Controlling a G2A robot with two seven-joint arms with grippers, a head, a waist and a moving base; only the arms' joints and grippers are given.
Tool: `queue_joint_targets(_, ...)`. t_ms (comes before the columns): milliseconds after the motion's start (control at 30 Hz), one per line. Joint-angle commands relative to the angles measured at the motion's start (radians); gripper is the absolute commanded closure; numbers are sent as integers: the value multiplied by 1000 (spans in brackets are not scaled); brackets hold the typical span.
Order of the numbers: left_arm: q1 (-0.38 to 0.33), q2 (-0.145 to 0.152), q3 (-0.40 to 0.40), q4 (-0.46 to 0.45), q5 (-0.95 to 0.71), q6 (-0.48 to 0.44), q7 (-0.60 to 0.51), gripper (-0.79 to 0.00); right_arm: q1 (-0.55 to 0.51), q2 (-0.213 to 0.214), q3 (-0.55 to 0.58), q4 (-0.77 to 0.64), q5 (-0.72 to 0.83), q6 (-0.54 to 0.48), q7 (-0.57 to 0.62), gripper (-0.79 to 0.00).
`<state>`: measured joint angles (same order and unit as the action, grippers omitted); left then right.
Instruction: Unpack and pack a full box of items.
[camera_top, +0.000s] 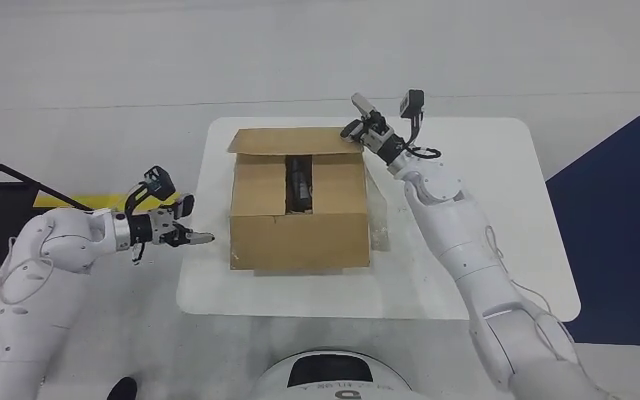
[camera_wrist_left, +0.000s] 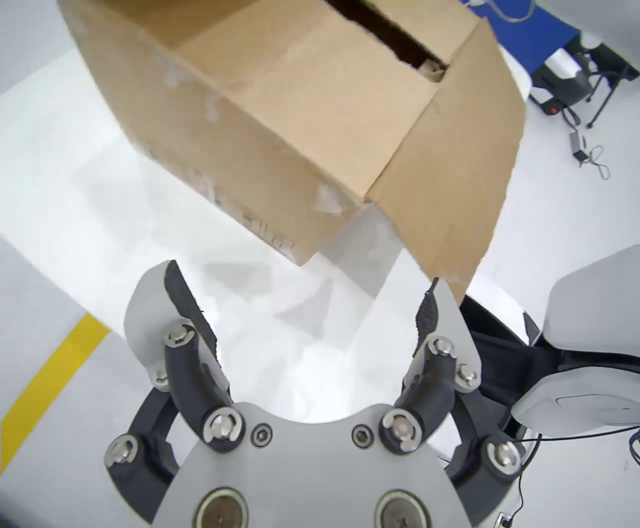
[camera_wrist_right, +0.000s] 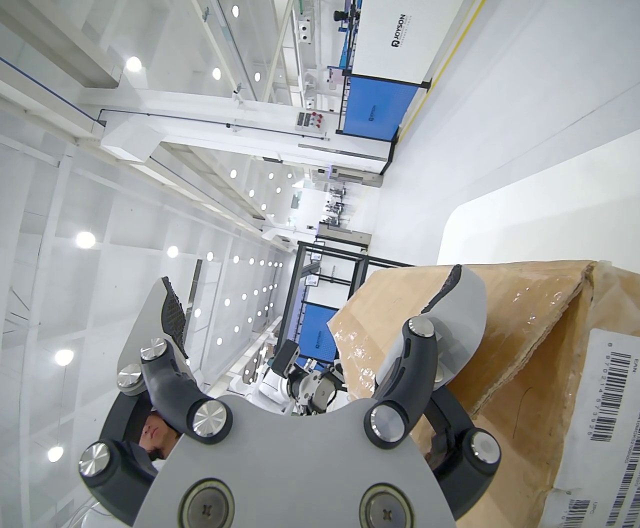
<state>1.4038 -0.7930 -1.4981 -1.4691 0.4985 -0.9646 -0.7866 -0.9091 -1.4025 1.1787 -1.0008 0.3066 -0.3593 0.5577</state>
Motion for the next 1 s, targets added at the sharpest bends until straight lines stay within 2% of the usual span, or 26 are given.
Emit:
queue_joint_targets(0, 10, -2, 15, -27, 63, 39, 6, -785, 2, 0, -1, 2, -1, 3, 1, -785)
queue_joint_targets(100, 6, -9, 64, -56, 143, 107, 23, -785, 2, 0, -1, 2, -2, 3, 2, -785)
queue_joint_targets(267, -22, -23, 122, -52, 131, 124, 101, -785, -12, 3, 9, -4, -11, -3, -1, -785)
queue_joint_targets(433, -40, -27, 110, -24, 65, 113, 204, -785, -29, 8, 22, -15, -11, -6, 0, -785)
queue_joint_targets(567, -40, -24, 81, -6, -3, 88, 237, -785, -37, 10, 29, -24, -11, -5, 2, -785)
queue_joint_targets(667, -54, -24, 78, -5, -19, 143, 228, -785, -40, 12, 33, -29, -10, -7, 2, -785)
queue_joint_targets(833, -132, -43, 163, 14, -30, 271, 194, -785, -41, 13, 37, -36, -12, -16, 1, -785)
queue_joint_targets(967, -213, -66, 249, 54, -59, 305, 193, -785, -58, 16, 54, -68, -5, -62, -14, -785)
